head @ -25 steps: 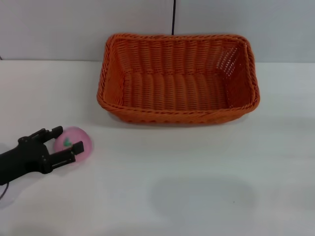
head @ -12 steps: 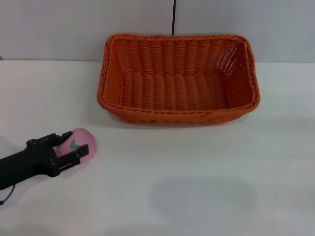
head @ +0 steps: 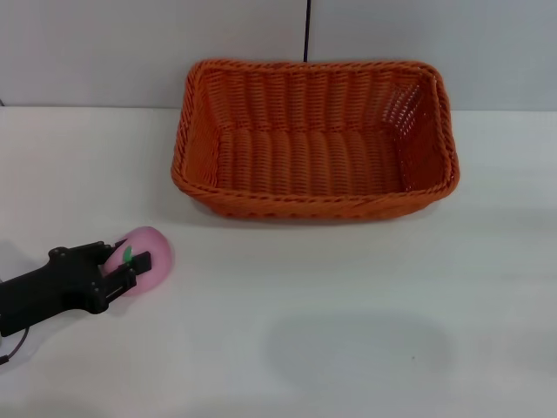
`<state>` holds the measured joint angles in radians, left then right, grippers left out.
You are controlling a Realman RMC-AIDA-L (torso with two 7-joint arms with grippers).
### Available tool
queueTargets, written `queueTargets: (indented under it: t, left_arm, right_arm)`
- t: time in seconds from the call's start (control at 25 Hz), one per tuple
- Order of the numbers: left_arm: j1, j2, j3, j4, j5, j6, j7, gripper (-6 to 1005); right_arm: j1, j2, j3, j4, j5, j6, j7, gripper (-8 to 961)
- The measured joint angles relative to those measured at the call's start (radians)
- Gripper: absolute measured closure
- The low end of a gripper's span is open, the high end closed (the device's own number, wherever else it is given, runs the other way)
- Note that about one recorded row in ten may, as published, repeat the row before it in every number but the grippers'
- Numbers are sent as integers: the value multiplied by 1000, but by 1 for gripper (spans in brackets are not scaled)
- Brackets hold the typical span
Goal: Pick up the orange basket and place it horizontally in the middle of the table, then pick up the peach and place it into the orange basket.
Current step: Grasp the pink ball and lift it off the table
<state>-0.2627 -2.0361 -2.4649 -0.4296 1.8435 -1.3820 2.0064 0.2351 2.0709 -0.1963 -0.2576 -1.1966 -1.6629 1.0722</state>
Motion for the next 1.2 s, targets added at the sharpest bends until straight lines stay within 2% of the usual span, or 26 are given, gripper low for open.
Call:
queueTargets:
  t: [0.16,0.36,1.2]
  left_arm:
    - [0,0,3,0,0,0,0,649]
    - [-1,1,4,0,0,0,-2,698]
    - [-3,2,6,0,0,-7,-7,851]
  right_arm:
    - [1,0,0,0,0,0,0,409]
    - [1,0,0,0,0,0,0,409]
    - [4,0,-2,0,0,7,0,408]
